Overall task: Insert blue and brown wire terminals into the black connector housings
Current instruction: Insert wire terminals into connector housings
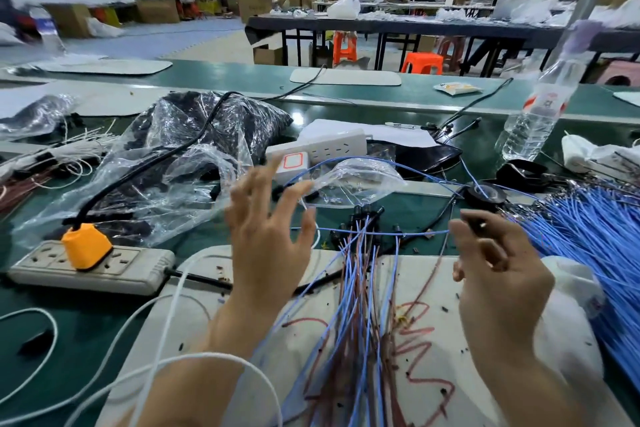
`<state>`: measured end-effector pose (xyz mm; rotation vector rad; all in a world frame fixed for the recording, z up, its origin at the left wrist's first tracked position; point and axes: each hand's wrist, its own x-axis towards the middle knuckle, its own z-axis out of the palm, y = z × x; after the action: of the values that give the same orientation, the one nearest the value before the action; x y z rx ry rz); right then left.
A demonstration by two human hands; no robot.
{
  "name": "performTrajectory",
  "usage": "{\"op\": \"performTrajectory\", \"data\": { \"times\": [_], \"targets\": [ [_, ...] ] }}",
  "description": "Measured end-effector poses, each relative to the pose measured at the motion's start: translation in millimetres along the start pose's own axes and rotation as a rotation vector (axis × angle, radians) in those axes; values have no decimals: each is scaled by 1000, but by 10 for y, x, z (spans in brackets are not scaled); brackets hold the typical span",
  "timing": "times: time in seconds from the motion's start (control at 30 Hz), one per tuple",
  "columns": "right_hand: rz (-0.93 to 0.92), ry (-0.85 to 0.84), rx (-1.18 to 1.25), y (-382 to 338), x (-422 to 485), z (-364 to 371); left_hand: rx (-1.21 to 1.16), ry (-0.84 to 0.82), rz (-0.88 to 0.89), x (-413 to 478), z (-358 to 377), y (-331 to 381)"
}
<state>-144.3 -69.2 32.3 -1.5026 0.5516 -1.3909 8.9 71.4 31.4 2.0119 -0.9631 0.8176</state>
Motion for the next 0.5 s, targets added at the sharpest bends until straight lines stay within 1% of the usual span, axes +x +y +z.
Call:
{"op": "performTrajectory", "data": {
  "times": [0.03,0.07,0.1,0.13,0.17,0.2,0.3,0.37,0.4,0.5],
  "targets": [
    [-83,-78,-42,-35,-81,33,-174,-30,108,-18,13,81],
    [-161,-150,-89,-61,-164,68,-354,-116,187,-53,25,172],
    [-233,-213,-141,-80,-240,110,-488,-220,237,-99,39,255],
    [-295,-261,-183,-91,-303,142,-566,-313,252,-147,51,313],
    [-339,-294,-207,-99,-347,168,-612,-376,234,-197,64,340],
    [-372,-307,-220,-100,-366,176,-645,-395,194,-235,77,359],
    [-433,-308,-244,-96,-342,155,-759,-367,-1,-267,89,367],
    [-445,-308,-250,-88,-321,140,-840,-411,-103,-265,99,357],
    [-456,-312,-255,-84,-314,136,-848,-423,-106,-271,108,355],
    [-500,-328,-269,-75,-311,131,-818,-412,-38,-278,118,354]
  ]
}}
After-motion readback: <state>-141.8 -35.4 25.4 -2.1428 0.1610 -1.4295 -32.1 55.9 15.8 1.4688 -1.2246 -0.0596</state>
